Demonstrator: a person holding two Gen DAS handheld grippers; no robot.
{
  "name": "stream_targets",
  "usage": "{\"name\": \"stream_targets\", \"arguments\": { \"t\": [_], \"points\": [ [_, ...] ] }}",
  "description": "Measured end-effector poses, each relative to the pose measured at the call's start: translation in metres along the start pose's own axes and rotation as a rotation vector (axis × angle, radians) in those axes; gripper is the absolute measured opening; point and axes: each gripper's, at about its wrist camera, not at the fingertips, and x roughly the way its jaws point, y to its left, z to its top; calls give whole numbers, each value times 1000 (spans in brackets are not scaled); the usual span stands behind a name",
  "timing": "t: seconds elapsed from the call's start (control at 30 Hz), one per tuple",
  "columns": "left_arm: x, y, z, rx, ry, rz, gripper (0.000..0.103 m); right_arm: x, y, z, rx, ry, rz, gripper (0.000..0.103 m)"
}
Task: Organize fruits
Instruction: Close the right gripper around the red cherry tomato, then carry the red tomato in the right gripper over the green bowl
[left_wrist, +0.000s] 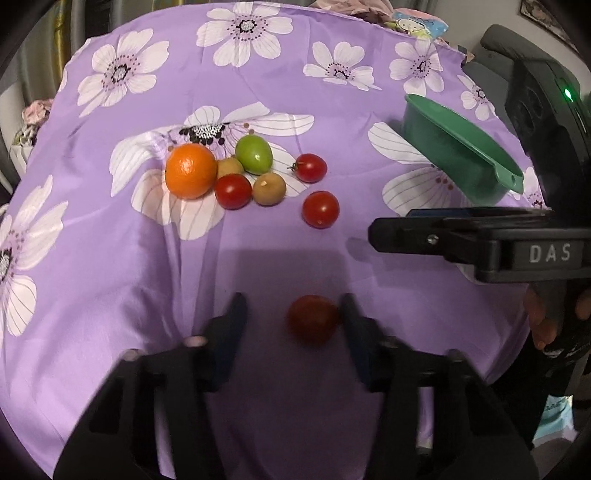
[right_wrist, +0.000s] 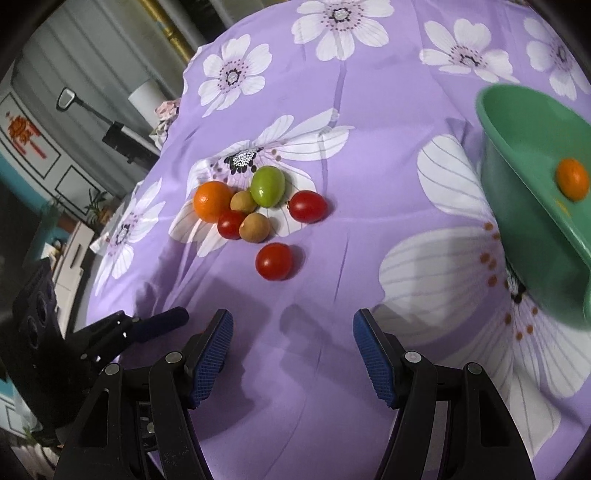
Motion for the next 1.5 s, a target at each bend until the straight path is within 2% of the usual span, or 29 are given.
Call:
{"name": "stream_targets", "arguments": {
  "t": [0.03,0.2,0.6,0.83,1.0,1.23,1.5],
  "points": [
    [2,1,0,-2,6,-2,31,2,1,2,-10,1,-6,68],
    [5,-3,0,22,14,-20,31,11,9,11,-69,18,-22,68],
    [9,7,8,-21,15,-74,28,35,20,25,-120,77,-20,68],
    [4,8,4,-19,20,-95,27,42,24,30,-150,80,-33,56],
    [3,8,3,-22,18,-110,27,46,27,32,-187,86,-51,32],
    [3,9,3,-33,19,-122,27,43,27,32,-177,80,-42,31],
    [-9,6,4,-46,-1,-129,27,19,22,24,-141,40,-10,31]
  ]
}}
